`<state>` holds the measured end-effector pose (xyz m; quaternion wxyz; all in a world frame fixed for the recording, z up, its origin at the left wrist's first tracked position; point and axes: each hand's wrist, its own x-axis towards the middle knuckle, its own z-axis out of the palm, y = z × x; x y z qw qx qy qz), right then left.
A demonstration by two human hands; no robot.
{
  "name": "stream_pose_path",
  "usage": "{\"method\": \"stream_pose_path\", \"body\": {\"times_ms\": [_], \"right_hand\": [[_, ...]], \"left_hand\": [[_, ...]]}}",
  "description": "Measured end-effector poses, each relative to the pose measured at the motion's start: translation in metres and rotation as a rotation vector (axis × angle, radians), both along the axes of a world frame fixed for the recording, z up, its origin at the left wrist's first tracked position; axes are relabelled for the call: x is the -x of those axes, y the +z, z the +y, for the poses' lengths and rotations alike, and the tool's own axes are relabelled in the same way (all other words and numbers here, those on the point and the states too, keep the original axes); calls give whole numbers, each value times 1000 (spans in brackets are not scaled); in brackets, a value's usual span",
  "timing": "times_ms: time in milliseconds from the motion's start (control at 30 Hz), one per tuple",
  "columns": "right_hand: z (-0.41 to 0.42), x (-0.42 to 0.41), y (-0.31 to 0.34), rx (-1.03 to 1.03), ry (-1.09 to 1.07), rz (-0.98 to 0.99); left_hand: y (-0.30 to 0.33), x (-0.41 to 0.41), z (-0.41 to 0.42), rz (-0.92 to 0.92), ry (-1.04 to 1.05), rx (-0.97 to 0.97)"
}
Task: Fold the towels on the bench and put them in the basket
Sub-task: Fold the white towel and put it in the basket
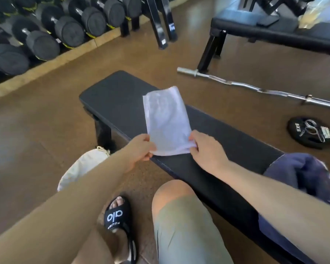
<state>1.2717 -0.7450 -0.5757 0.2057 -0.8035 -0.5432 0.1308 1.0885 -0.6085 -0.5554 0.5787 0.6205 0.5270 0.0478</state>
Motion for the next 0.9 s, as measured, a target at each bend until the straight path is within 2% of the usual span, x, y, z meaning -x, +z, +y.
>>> {"method": "stream_pose_path", "body": {"times_ms": [167,367,533,600,667,767,900], "right_hand": [[-13,11,-5,-29,24,-26],[-12,14,6,109,62,-65],[-5,6,32,397,138,81],[5,-1,44,382,108,173],[20,-7,47,217,11,239],[52,-15,37,23,-121,197],[97,-18,16,24,-108,96]], "left_hand": [[-6,16,-11,9,1,-45],[-12,29,-13,141,-90,-18],[5,32,-12,217,-202,2],[14,32,-6,289,-285,-5],[17,27,9,332,-256,-135],[19,10,35,356,-102,-488],[8,-22,75,297,-18,-590]]}}
